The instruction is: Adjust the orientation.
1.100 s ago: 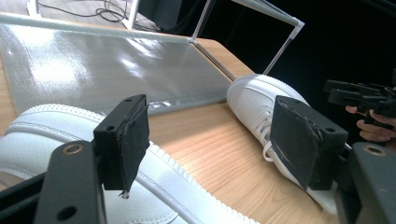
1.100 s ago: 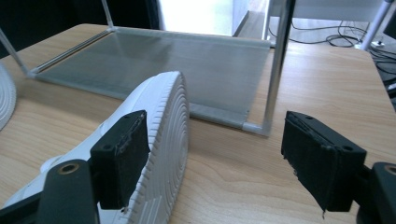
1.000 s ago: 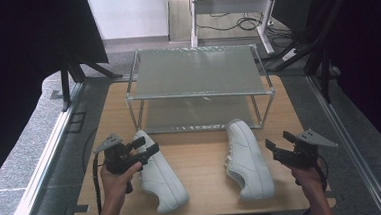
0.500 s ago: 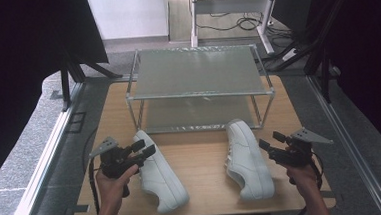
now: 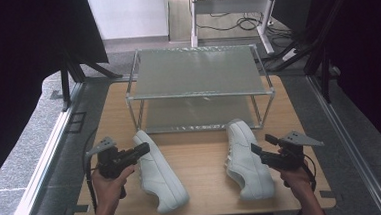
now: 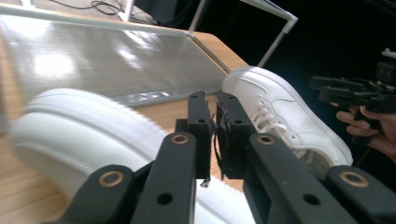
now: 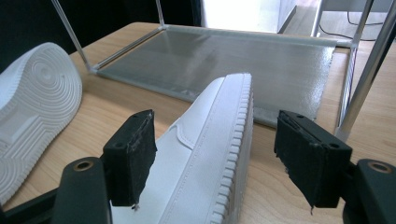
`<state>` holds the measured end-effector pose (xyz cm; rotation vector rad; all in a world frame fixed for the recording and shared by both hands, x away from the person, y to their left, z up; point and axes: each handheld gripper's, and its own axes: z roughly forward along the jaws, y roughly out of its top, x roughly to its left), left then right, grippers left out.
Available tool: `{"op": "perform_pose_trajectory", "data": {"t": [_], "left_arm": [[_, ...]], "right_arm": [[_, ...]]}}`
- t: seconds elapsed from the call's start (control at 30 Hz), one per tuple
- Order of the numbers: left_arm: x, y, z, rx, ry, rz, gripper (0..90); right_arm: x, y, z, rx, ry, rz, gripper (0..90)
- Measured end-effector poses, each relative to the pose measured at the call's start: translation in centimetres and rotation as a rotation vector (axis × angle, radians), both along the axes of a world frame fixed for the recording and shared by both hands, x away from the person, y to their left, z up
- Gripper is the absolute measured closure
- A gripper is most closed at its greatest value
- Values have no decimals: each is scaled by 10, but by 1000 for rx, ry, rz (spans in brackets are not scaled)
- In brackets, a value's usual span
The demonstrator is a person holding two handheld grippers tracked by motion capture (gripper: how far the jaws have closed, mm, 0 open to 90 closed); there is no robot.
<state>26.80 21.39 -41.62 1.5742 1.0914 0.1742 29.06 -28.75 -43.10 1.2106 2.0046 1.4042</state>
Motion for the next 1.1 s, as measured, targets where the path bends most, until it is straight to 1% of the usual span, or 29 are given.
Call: {"op": "perform_pose_trajectory", "data": {"t": [0.03,0.1,0.13,0.2,0.27,0.33,0.4,0.5,0.53,0.57,0.63,0.67,0.73,0.77,0.83,0.9,0.97,1.07,1.1], "left_arm": [[0,5,0,5,7,9,870],[0,18,-1,23,13,47,876],[-1,26,-3,20,22,65,878],[-2,39,-10,0,51,86,883],[-3,46,-20,0,87,104,891],[-2,48,-30,4,125,107,894],[0,45,-40,4,162,112,895],[5,35,-50,41,203,85,896],[5,35,-50,41,203,85,896],[7,33,-54,53,221,77,898],[8,35,-56,51,235,69,900],[7,36,-57,55,241,70,900],[6,37,-59,45,248,68,900],[6,38,-60,37,248,59,900],[5,37,-60,45,250,46,900],[6,34,-60,36,249,30,900],[6,32,-59,38,246,30,900],[6,31,-59,6,239,16,900],[6,28,-59,-4,235,19,900]], "right_arm": [[0,0,0,-2,-1,-4,294],[1,0,-1,-7,7,-7,293],[0,1,-1,-6,8,-9,293],[-1,1,-2,-23,7,-6,293],[-1,0,-3,-36,5,-11,292],[1,-2,-5,-27,10,-22,292],[3,-4,-6,-26,18,-37,291],[4,-4,-8,-31,37,-70,288],[4,-4,-8,-32,39,-72,289],[4,-3,-8,-36,40,-72,288],[4,-1,-9,-49,42,-71,285],[4,-1,-9,-56,44,-76,279],[3,0,-11,-63,50,-90,274],[3,0,-12,-65,57,-91,274],[3,-1,-13,-69,66,-97,274],[3,-1,-14,-74,69,-100,274],[3,-1,-14,-75,71,-99,274],[4,0,-16,-76,66,-89,274],[4,1,-16,-75,65,-85,274]]}}
